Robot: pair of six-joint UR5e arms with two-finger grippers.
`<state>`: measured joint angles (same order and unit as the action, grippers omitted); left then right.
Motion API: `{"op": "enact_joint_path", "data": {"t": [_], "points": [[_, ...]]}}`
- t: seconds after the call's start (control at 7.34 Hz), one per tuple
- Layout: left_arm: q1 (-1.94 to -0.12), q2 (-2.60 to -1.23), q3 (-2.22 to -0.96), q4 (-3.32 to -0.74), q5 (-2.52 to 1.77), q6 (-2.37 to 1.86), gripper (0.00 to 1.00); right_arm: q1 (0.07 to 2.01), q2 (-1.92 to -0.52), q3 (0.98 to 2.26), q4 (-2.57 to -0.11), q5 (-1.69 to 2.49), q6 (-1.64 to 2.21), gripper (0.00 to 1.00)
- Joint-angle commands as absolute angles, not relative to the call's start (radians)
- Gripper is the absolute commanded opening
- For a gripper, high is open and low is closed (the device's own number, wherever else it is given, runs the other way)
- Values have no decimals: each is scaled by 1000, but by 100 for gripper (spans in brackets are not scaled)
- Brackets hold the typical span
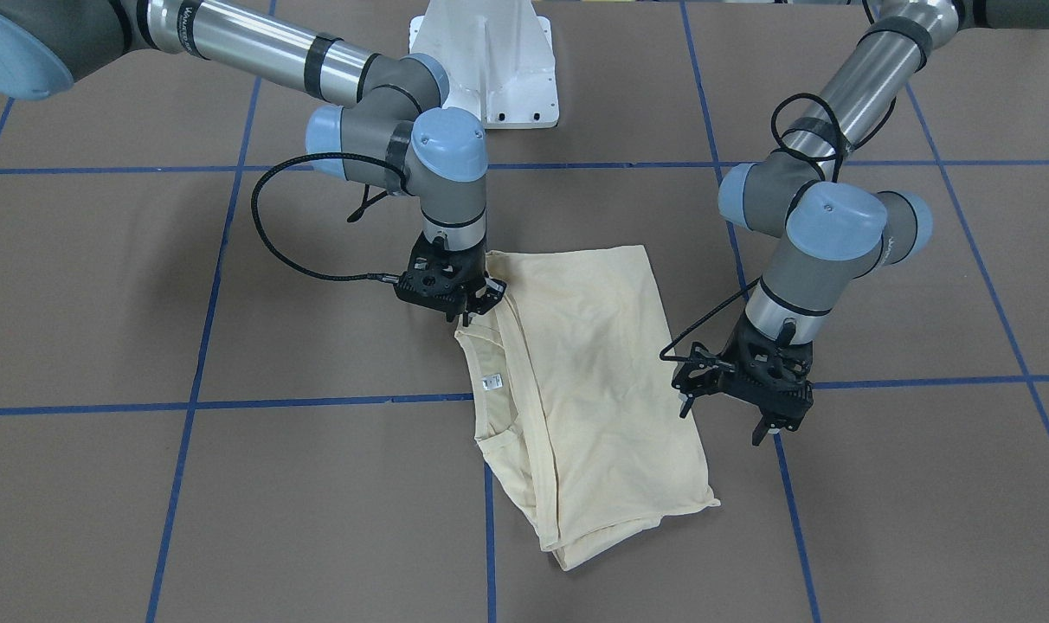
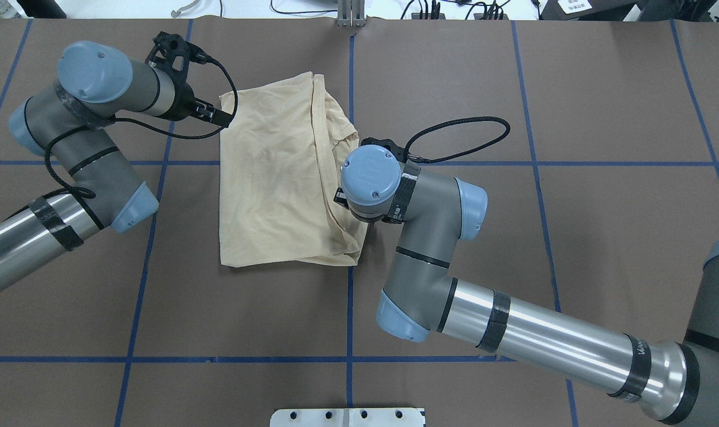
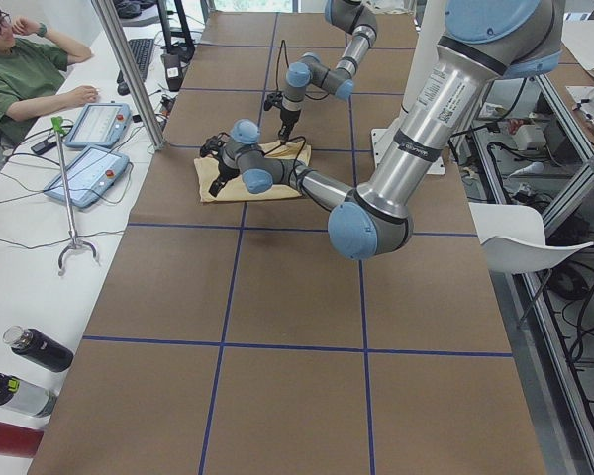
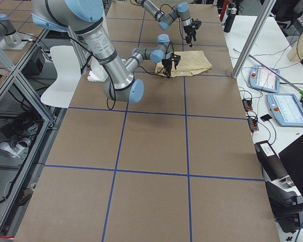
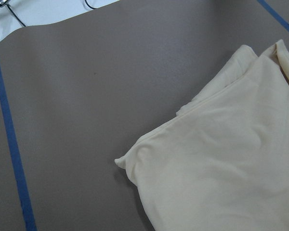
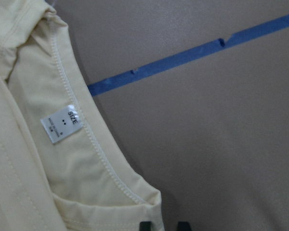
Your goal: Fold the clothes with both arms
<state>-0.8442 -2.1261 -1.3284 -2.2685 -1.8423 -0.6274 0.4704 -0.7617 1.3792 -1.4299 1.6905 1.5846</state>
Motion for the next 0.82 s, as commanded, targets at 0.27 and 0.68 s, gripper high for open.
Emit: {"op": "enact_joint_path", "data": {"t": [0.27, 0.68], "points": [[-844, -2126, -1328, -2269, -1842, -627, 100, 469, -759, 1381, -1430, 1689, 1597, 0], [-844, -2126, -1328, -2269, -1842, -627, 100, 479, -793, 1449, -1433, 1693, 1589, 0]]}}
